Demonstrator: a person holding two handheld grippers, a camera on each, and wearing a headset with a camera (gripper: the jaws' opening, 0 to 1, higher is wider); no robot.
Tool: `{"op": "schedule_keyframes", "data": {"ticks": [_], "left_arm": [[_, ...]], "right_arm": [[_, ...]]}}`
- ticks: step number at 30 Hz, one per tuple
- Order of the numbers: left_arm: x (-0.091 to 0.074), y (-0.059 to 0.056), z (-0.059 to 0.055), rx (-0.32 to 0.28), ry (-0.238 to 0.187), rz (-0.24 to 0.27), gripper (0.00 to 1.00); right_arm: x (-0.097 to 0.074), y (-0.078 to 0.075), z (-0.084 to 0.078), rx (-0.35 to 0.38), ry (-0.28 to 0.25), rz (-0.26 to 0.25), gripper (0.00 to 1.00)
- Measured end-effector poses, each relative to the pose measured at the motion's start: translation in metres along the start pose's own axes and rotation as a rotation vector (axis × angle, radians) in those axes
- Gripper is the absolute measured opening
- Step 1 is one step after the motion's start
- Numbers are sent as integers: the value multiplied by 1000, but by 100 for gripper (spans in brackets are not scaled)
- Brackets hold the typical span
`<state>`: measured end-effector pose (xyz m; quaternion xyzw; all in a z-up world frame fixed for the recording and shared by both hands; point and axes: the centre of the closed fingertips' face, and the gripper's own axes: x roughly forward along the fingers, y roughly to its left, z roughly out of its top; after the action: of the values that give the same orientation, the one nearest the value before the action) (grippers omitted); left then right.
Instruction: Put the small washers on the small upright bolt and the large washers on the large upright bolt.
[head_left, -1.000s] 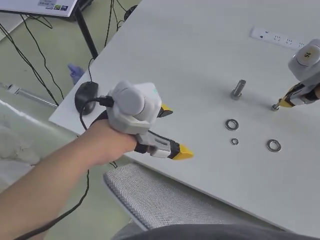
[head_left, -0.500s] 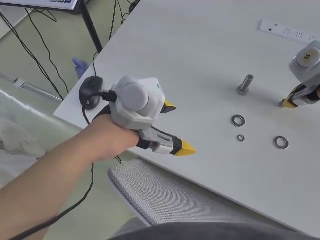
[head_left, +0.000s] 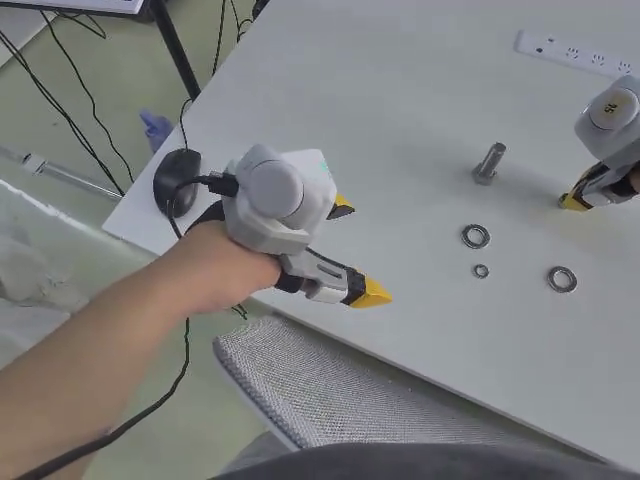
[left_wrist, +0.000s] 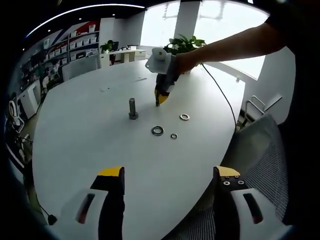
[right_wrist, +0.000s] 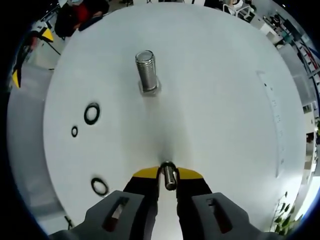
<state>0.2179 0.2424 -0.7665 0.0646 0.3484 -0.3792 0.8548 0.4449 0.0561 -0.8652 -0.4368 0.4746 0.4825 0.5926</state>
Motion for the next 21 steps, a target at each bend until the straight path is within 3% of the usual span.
{"op": "schedule_keyframes", "data": {"ticks": [6,9,17,21], "left_arm": [[0,3,6,4,-25,14,77],[0,6,4,53,-6,40,78],[2,7,0,60,-1,54,86],[3,7,2,72,-7,62,92]], "right_arm": [[-2,3,1,2,0,-4,13],[-3,3,1,5,-2,-4,13],[-6,6,2,-4,-14,-6,14],[-8,7,3,-5,-26,-6,20]]}}
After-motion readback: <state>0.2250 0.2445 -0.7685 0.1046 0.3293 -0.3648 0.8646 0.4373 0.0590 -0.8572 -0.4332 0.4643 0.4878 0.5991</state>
